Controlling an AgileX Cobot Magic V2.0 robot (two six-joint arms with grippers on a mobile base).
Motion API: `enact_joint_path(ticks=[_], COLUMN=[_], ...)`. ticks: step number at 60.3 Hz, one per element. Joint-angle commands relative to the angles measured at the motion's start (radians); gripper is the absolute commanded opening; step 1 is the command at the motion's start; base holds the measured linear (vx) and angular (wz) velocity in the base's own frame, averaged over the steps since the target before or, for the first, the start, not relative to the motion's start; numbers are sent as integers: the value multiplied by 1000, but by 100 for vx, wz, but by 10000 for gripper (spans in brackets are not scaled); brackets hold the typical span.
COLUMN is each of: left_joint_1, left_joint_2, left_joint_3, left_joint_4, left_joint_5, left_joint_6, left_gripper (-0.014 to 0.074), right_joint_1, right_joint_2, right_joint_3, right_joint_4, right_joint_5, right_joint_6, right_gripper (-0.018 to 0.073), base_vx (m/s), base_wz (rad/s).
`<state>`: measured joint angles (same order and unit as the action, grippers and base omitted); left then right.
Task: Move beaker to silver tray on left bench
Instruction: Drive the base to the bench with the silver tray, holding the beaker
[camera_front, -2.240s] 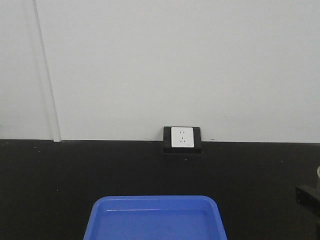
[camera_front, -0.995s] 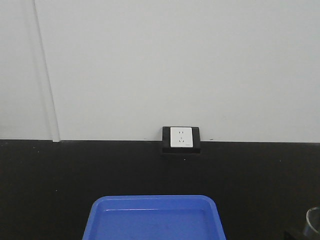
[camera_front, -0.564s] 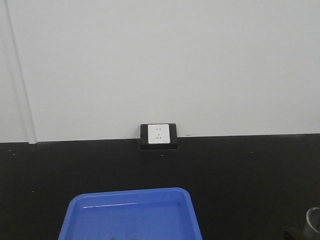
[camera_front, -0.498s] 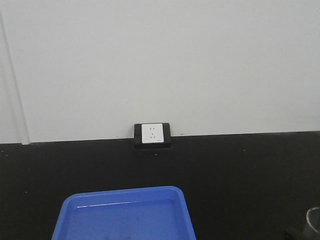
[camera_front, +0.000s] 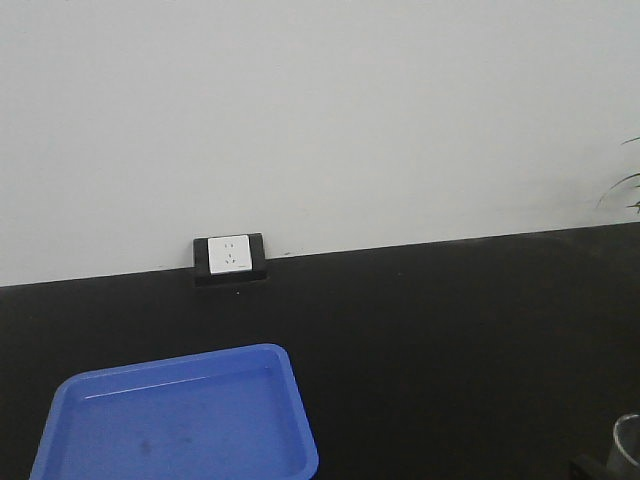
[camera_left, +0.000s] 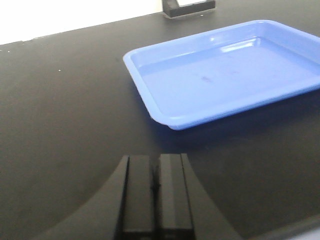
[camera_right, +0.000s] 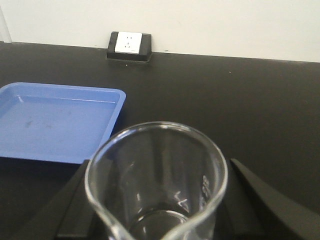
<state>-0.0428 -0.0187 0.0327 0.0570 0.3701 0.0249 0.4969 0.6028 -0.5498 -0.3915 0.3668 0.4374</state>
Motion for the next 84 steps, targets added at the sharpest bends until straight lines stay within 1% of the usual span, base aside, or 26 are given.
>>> enact_joint_path(ticks=[1, 16, 31, 84], left_joint_1=[-7, -7, -7, -7], left_joint_2=[-7, -7, -7, -7], left_joint_3=[20, 20, 20, 20], left_joint_4=[-3, -3, -3, -3], left_joint_5=[-75, -75, -75, -75], left_joint_6=[-2, -2, -2, -2], left_gripper=[1, 1, 1, 1], right_joint_1=[-1, -1, -1, -1], right_joint_2=[-2, -2, -2, -2], right_joint_3=[-30, -30, -30, -30], right_joint_4=[-24, -24, -24, -24], right_joint_5=[-82, -82, -82, -82], right_joint_6=[-2, -2, -2, -2], right_gripper=[-11, -11, -11, -11], base_vx=[-19, -22, -28, -33], base_wz=[-11, 1, 21, 35])
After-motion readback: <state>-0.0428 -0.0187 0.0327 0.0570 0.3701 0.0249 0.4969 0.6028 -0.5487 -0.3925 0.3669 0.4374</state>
